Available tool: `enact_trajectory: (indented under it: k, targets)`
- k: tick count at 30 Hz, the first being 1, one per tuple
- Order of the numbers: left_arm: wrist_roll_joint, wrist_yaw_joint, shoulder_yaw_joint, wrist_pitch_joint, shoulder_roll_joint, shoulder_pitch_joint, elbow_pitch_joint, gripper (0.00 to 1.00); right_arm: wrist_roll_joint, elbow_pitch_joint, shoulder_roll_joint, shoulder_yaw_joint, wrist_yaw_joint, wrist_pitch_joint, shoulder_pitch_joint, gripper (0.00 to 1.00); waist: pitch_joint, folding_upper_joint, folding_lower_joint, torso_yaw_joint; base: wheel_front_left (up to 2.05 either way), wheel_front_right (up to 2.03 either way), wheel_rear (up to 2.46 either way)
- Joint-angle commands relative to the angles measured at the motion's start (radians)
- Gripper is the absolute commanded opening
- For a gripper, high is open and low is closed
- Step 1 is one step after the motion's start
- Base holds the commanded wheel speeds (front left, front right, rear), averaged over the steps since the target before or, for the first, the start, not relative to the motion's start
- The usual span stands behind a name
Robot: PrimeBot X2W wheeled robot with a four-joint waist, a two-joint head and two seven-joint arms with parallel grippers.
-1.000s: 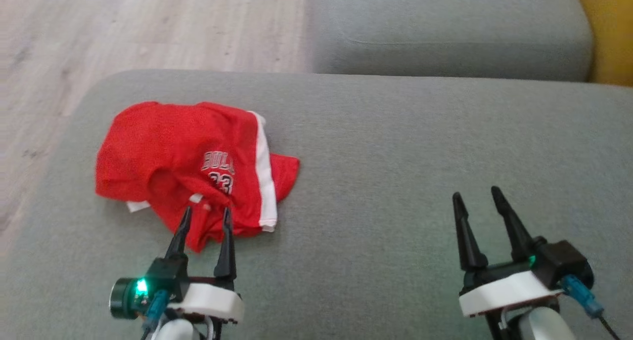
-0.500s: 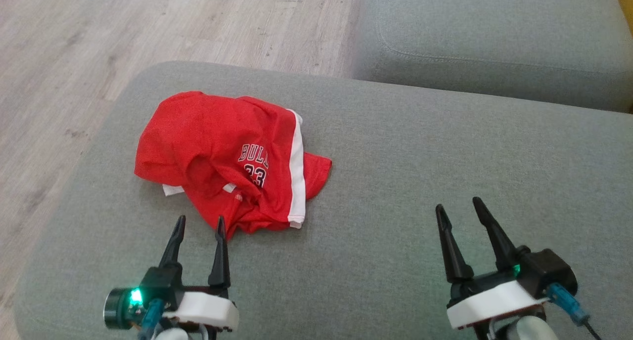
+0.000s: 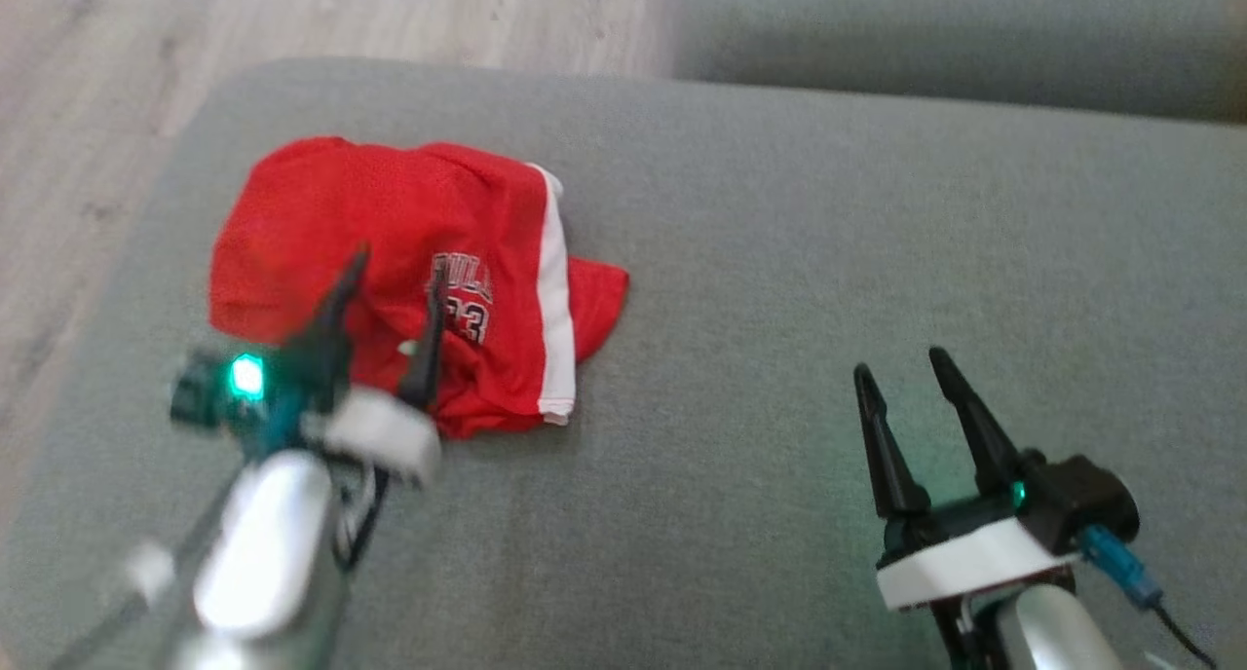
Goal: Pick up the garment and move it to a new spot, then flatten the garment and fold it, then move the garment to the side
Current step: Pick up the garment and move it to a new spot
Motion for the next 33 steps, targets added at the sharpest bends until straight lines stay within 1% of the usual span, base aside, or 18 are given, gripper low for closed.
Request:
enact_trajectory:
  k: [1, 3, 6, 7, 8, 9, 12, 16, 17, 18, 21, 25, 29, 31, 33]
  targets:
    - [0.007, -0.026, 0.018, 0.057, 0.039, -0.126, 0.003, 1.00, -0.010, -0.036, -0.007, 0.020, -0.001, -0.011, -0.059, 1.00, 0.055, -0.0001, -0.0001, -0.034, 0.00, 0.00, 0.00]
    - [0.009, -0.045, 0.008, 0.127, 0.066, -0.205, 0.049, 1.00, -0.012, -0.037, -0.007, 0.021, -0.001, -0.011, -0.076, 1.00, 0.081, -0.0001, -0.0001, -0.053, 0.00, 0.00, 0.00]
    - [0.010, -0.062, -0.004, 0.202, 0.104, -0.306, 0.118, 1.00, -0.010, -0.039, -0.007, 0.025, -0.001, -0.011, -0.098, 1.00, 0.112, -0.0001, -0.0001, -0.081, 0.00, 0.00, 0.00]
    - [0.001, -0.069, -0.010, 0.250, 0.122, -0.353, 0.169, 1.00, -0.009, -0.039, -0.007, 0.032, -0.001, -0.011, -0.109, 1.00, 0.128, -0.0001, -0.0001, -0.101, 0.00, 0.00, 0.00]
    - [-0.003, -0.072, -0.014, 0.273, 0.131, -0.372, 0.195, 1.00, -0.009, -0.038, -0.007, 0.035, -0.001, -0.011, -0.113, 1.00, 0.134, -0.0001, -0.0001, -0.109, 0.00, 0.00, 0.00]
    - [-0.003, -0.072, -0.014, 0.273, 0.131, -0.372, 0.195, 1.00, -0.009, -0.038, -0.007, 0.035, -0.001, -0.011, -0.113, 1.00, 0.134, -0.0001, -0.0001, -0.109, 0.00, 0.00, 0.00]
    - [-0.008, -0.077, -0.029, 0.332, 0.160, -0.407, 0.268, 1.00, -0.003, -0.035, -0.007, 0.042, -0.001, -0.011, -0.124, 1.00, 0.146, -0.0001, -0.0001, -0.133, 0.00, 0.00, 0.00]
    - [-0.020, -0.079, -0.035, 0.355, 0.182, -0.428, 0.335, 1.00, 0.005, -0.032, -0.007, 0.046, -0.001, -0.011, -0.133, 1.00, 0.153, -0.0001, -0.0001, -0.152, 0.00, 0.00, 0.00]
    - [-0.024, -0.080, -0.037, 0.357, 0.184, -0.432, 0.349, 0.46, 0.006, -0.031, -0.007, 0.047, -0.001, -0.011, -0.135, 1.00, 0.154, -0.0001, -0.0001, -0.155, 0.00, 0.00, 0.00]
    - [-0.027, -0.080, -0.038, 0.355, 0.185, -0.435, 0.358, 0.00, 0.007, -0.031, -0.007, 0.048, -0.001, -0.011, -0.136, 1.00, 0.154, -0.0001, -0.0001, -0.157, 0.00, 0.00, 0.00]
    - [-0.029, -0.080, -0.042, 0.322, 0.188, -0.445, 0.370, 0.00, 0.009, -0.028, -0.007, 0.051, -0.001, -0.011, -0.141, 1.00, 0.154, -0.0001, -0.0001, -0.163, 0.00, 0.00, 0.00]
    - [-0.029, -0.069, -0.041, 0.212, 0.183, -0.468, 0.340, 0.00, 0.014, -0.024, -0.007, 0.048, -0.001, -0.011, -0.139, 1.00, 0.137, -0.0001, -0.0001, -0.163, 0.00, 0.00, 0.00]
    - [-0.045, -0.056, -0.025, 0.072, 0.164, -0.501, 0.263, 0.00, 0.018, -0.018, -0.007, 0.045, -0.001, -0.011, -0.130, 1.00, 0.104, -0.0001, -0.0001, -0.159, 0.00, 0.00, 0.00]
    - [-0.061, -0.054, -0.014, 0.020, 0.150, -0.514, 0.213, 0.00, 0.022, -0.015, -0.007, 0.044, -0.001, -0.011, -0.123, 1.00, 0.082, -0.0001, -0.0001, -0.158, 0.00, 0.00, 0.00]
    - [-0.061, -0.053, -0.015, -0.011, 0.148, -0.524, 0.160, 0.00, 0.026, -0.012, -0.007, 0.045, -0.001, -0.011, -0.116, 1.00, 0.061, -0.0001, -0.0001, -0.159, 0.00, 0.00, 0.00]
